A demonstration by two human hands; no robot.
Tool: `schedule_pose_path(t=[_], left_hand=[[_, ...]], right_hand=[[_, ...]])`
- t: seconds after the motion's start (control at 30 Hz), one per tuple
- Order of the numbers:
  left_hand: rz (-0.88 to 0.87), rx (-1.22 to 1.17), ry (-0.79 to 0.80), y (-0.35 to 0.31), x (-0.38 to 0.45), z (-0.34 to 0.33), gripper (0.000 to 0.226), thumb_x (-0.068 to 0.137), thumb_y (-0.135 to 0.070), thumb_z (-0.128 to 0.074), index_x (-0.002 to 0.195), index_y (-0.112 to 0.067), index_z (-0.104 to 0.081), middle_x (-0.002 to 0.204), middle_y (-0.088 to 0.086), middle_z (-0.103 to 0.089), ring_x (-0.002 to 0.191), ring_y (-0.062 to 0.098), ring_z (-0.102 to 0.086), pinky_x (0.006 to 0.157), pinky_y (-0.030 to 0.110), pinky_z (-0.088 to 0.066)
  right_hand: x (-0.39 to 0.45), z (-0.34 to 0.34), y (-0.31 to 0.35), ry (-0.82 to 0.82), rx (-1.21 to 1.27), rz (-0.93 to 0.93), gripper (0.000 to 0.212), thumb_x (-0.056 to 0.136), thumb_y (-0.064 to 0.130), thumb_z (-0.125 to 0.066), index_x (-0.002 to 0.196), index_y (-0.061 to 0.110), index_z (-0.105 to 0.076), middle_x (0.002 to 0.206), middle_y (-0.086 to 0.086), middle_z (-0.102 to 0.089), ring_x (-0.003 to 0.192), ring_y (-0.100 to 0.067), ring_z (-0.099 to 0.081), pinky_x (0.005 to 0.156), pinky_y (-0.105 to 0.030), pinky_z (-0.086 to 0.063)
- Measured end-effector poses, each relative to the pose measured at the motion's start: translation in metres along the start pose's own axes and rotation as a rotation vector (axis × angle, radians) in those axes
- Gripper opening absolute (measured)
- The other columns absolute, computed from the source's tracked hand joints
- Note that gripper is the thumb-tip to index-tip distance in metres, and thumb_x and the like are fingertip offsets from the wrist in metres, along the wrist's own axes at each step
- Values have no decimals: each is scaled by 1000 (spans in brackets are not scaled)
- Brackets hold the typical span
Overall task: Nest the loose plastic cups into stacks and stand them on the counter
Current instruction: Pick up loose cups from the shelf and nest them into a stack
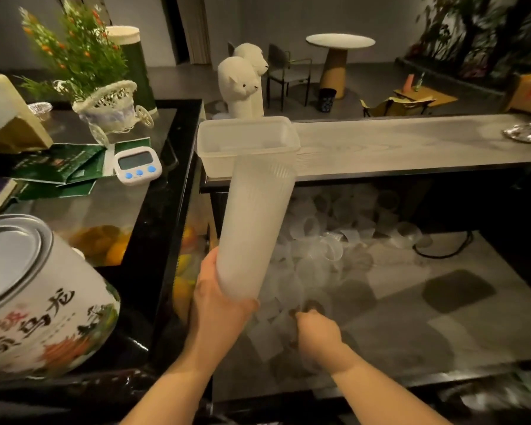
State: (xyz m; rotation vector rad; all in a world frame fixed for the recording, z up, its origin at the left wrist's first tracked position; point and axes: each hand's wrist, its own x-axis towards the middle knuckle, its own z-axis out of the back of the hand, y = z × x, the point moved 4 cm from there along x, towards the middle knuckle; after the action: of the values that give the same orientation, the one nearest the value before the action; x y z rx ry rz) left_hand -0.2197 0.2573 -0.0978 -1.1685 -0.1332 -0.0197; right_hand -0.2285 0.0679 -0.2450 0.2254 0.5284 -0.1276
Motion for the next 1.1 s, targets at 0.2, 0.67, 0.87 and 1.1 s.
schedule_pose_path(t=[0.2,0.67,0.87,1.1], left_hand=[[85,10,41,16,-3,-4,110,58,-2,-90,144,-28,-28,115,-17,-38,101,-3,-44,65,7,-38],[227,194,168,29,7,-14,98,67,-4,-84,144,-33,-30,129,-11,-38,118,12,-40,87,24,-49],[101,247,209,5,9,-27,92,63,-13,-88,129,-44,-32,120,-25,-40,110,1,-42,93,27,-46],[133,222,187,2,16,-40,90,64,-7,-85,123,-50,-33,114,-27,-41,101,-2,-45,82,23,-46]], right_hand=[[12,-5,-2,-94,-107,46,35,92,29,-55,126,21,-52,121,-7,-57,104,-30,-61,87,-41,-53],[-46,206,-58,-362,1526,244,26,94,-4,-50,99,13,-69,85,-10,-71,68,-24,-58,47,-24,-48],[-62,276,-27,-94,918,503,31,94,1,-54,114,19,-69,74,0,-71,53,-12,-59,46,-20,-47],[-29,268,-10,-12,389,467,37,102,32,-44,138,38,-45,104,9,-53,60,-10,-56,58,-24,-50]])
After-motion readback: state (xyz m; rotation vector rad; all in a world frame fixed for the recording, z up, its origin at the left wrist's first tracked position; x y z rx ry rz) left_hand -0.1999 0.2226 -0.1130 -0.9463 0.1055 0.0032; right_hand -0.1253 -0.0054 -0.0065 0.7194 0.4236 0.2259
